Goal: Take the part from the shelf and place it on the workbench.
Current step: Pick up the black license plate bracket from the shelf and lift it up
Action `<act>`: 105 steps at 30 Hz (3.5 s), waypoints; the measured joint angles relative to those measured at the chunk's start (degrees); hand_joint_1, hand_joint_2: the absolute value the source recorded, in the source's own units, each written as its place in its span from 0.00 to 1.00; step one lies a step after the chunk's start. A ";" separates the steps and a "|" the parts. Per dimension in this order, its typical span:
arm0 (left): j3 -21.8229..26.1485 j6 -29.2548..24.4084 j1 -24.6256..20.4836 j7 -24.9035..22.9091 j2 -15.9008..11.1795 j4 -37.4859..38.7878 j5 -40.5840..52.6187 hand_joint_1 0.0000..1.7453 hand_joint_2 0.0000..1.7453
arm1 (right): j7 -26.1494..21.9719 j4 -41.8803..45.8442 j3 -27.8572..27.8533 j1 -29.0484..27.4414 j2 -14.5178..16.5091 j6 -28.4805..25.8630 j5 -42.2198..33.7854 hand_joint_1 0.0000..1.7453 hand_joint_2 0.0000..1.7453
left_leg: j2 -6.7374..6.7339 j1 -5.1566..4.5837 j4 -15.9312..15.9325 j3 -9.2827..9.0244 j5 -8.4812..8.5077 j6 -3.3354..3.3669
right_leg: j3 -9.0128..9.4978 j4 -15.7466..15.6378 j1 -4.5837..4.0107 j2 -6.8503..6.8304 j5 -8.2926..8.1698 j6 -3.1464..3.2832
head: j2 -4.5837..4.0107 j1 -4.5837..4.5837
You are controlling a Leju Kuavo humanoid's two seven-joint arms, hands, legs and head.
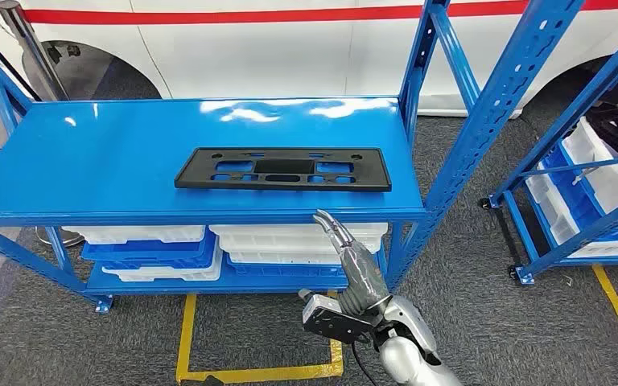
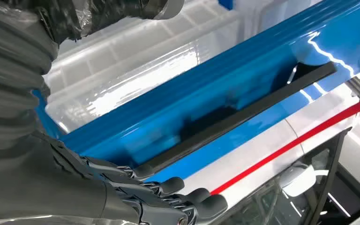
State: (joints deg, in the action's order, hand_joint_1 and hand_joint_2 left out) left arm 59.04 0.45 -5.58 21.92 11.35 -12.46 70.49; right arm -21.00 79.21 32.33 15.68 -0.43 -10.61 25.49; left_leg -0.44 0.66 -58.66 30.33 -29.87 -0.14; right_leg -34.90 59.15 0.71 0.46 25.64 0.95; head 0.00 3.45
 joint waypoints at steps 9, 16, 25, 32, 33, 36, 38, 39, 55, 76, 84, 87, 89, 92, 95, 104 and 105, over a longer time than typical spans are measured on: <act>-0.02 0.05 0.25 -0.27 -0.01 0.02 0.14 0.00 0.00 | -0.20 -0.24 -0.60 -0.06 -0.15 -0.44 1.17 0.00 1.00 | 0.08 0.05 -8.87 8.00 2.38 -0.08 | 2.89 -0.11 -0.33 0.23 2.20 0.73 | 0.00 -0.09; -0.04 -0.01 -0.11 -0.62 0.01 0.02 0.43 0.00 0.00 | -0.94 -0.23 -0.99 0.02 -0.20 -1.33 2.51 0.00 1.00 | 0.27 -0.19 0.48 3.73 4.54 1.78 | 3.54 0.70 -0.51 0.21 4.12 -1.27 | 0.00 0.00; -0.07 -0.03 -0.09 -0.77 0.17 0.02 0.48 0.00 0.00 | -0.88 -0.40 -1.43 -0.46 -0.58 -2.57 4.41 0.00 1.00 | 0.32 -0.06 0.94 -0.57 1.45 2.18 | -3.37 6.30 0.07 -0.25 0.25 -2.10 | 0.00 0.21; -0.07 -0.01 -0.37 -0.79 0.24 0.02 0.46 0.00 0.00 | -0.52 -0.45 -2.17 -0.59 -0.70 -3.33 5.27 0.00 1.00 | 0.20 -0.06 -1.24 -0.57 -1.37 0.05 | 0.37 -0.03 -0.13 -0.09 0.43 0.18 | 0.00 0.05; -0.08 -0.01 -0.39 -0.79 0.23 0.02 0.46 0.00 0.00 | -0.50 -0.44 -2.19 -0.56 -0.70 -3.40 5.59 0.00 1.00 | 0.21 0.00 -4.17 0.98 -2.54 -0.15 | 0.89 -0.25 -0.06 -0.15 0.68 0.51 | 0.00 0.03; -0.09 -0.01 -0.17 -0.81 0.23 0.02 0.49 0.00 0.00 | -0.38 -0.57 -2.21 -0.67 -0.71 -3.49 6.35 0.00 1.00 | 0.22 0.03 -14.89 7.98 -4.86 -0.52 | 2.15 -0.33 -0.24 -0.22 1.82 0.96 | 0.00 -0.03; -0.09 -0.01 0.06 -0.83 0.22 0.02 0.50 0.00 0.00 | -0.22 -0.72 -2.20 -0.75 -0.71 -3.62 6.87 0.00 1.00 | 0.21 0.03 -14.21 9.46 -1.42 -0.42 | 3.46 -0.33 -0.33 -0.02 2.82 0.90 | 0.00 -0.04; -0.09 -0.01 0.13 -0.83 0.21 0.02 0.51 0.00 0.00 | -0.15 -0.77 -2.20 -0.75 -0.71 -3.73 7.14 0.00 1.00 | 0.21 0.01 -10.87 8.78 1.67 -0.20 | 4.26 -0.33 -0.36 0.08 3.41 0.78 | 0.00 -0.04; -0.12 -0.15 0.18 -1.03 0.23 0.04 0.98 0.00 0.00 | 0.07 -1.32 -2.19 -0.75 -0.78 -4.40 8.46 0.00 1.00 | 0.57 -0.30 1.19 -1.51 0.94 2.68 | -4.84 7.75 0.05 -0.19 1.82 -2.06 | 0.00 0.06; -0.71 -6.23 -0.74 -4.07 0.46 0.17 2.13 0.00 0.00 | 1.45 -3.98 -2.14 -0.35 -1.11 -3.15 11.55 0.00 1.00 | 0.67 -0.36 0.90 2.28 3.59 1.58 | 0.65 0.00 -0.67 0.03 0.55 -0.43 | 0.00 -0.46; -0.99 -6.24 -0.84 -4.11 0.58 0.17 2.25 0.00 0.00 | 1.46 -4.53 -2.10 -0.08 -1.28 -2.85 11.97 0.00 1.00 | 0.50 -0.02 1.57 1.89 4.08 2.51 | -0.90 3.62 -0.56 -0.12 3.42 -1.10 | 0.00 -0.38; -1.08 -6.24 -0.90 -4.12 0.60 0.17 2.30 0.00 0.00 | 1.45 -4.84 -2.08 -0.05 -1.38 -2.61 12.18 0.00 1.00 | 0.49 -0.04 1.55 1.90 4.04 2.62 | -3.01 8.12 -0.42 -0.13 5.68 -1.31 | 0.00 -0.40; -1.32 -6.24 -0.87 -4.27 0.62 0.17 2.36 0.00 0.00 | 1.36 -5.54 -1.94 -0.05 -1.63 -2.27 12.45 0.00 1.00 | 0.52 -0.05 1.48 1.79 3.86 2.63 | -4.81 11.55 -0.17 -0.15 6.06 -1.59 | -0.01 -0.41; -1.81 -6.26 -0.95 -4.68 0.65 0.17 2.52 0.00 0.00 | 1.15 -7.33 -1.10 0.72 -2.45 -0.57 13.51 0.00 1.00 | 0.69 -0.25 0.96 1.47 2.87 1.15 | -0.42 1.99 -0.10 -0.16 1.00 -0.79 | 0.00 -0.47; -1.91 -6.30 -1.00 -4.82 0.64 0.17 2.54 0.00 0.00 | 1.39 -8.46 -0.69 1.66 -2.97 -0.16 14.82 0.00 1.00 | 0.66 -0.12 -3.90 3.53 -0.45 0.04 | 0.82 -0.56 0.08 -0.25 0.33 0.42 | -0.01 -0.51; -1.96 -6.44 -1.07 -4.95 0.64 0.17 2.47 0.00 0.00 | 2.15 -11.03 -0.50 3.47 -3.34 -1.40 17.24 0.00 1.00 | 0.66 -0.03 -0.63 2.42 2.94 0.22 | 1.04 -0.21 -0.15 -0.20 0.62 0.03 | 0.00 -0.48; -1.97 -6.45 -1.09 -4.96 0.64 0.17 2.47 0.00 0.00 | 2.16 -11.14 -0.50 3.60 -3.37 -1.42 17.35 0.00 1.00 | 0.70 -0.15 0.40 2.00 3.00 0.48 | 0.98 -0.19 -0.24 -0.17 0.58 -0.26 | 0.00 -0.47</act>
State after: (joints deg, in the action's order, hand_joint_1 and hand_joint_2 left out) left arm 57.06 -6.00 -6.67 16.97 12.00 -12.28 72.96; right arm -18.84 68.07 31.82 19.28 -3.80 -12.03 42.84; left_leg 0.26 0.51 -58.27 32.33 -26.87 0.33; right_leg -33.92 58.95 0.47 0.29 26.22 0.69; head 0.00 2.98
